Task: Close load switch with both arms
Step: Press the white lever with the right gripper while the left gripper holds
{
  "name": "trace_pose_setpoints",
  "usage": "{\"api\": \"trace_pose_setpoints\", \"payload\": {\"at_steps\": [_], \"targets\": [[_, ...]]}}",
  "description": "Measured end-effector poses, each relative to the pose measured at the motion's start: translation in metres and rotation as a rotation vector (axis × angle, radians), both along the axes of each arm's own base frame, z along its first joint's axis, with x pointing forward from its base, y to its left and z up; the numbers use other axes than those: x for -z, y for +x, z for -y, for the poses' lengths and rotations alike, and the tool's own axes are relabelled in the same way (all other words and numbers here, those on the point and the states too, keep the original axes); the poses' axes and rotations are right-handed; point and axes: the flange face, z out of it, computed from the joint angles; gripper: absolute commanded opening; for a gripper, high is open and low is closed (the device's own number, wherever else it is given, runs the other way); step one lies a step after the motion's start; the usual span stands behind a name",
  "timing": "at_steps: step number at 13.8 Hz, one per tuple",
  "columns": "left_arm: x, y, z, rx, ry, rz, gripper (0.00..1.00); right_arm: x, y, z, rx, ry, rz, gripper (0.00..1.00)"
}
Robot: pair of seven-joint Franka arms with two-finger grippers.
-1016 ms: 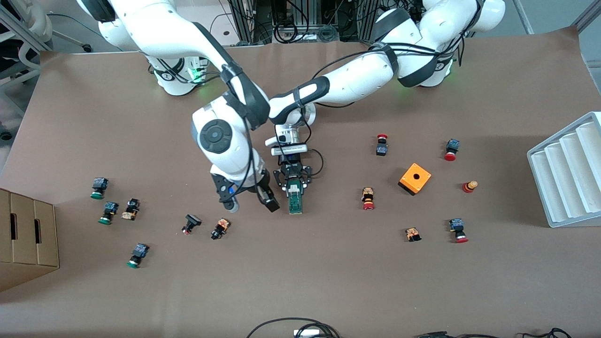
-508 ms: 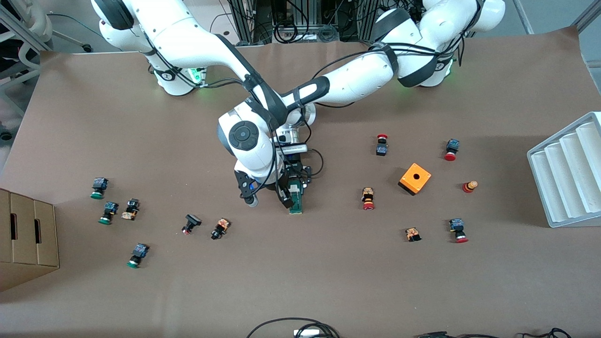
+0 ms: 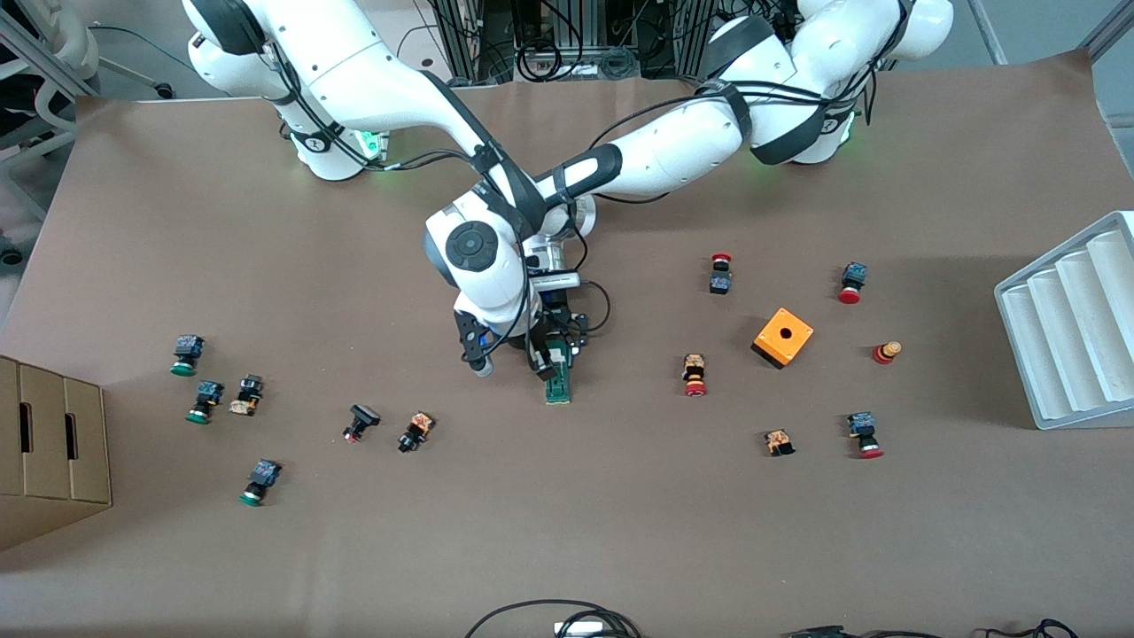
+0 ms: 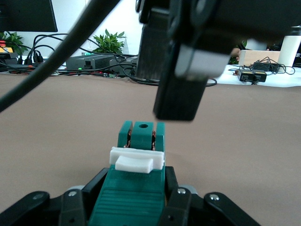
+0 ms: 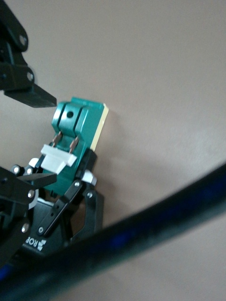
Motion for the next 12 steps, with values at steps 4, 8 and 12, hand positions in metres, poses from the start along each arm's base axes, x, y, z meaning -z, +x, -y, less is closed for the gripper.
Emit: {"api": "trace_pose_setpoints", "payload": {"at_steps": [4,8,12], "targets": [[0.0,0.0,0.0,0.0,0.0,0.0,0.49,0.007,-0.013,-0.008,0.018,-0.002,-0.012,0.65],[0.0,0.0,0.0,0.0,0.001,0.0,0.51,0.026,-0.013,-0.006,0.026,-0.004,-0.003,0.63],[0.0,0.0,0.0,0.001,0.002,0.001,0.53,0.038,-0.012,-0.006,0.041,0.001,-0.007,0.6]]}}
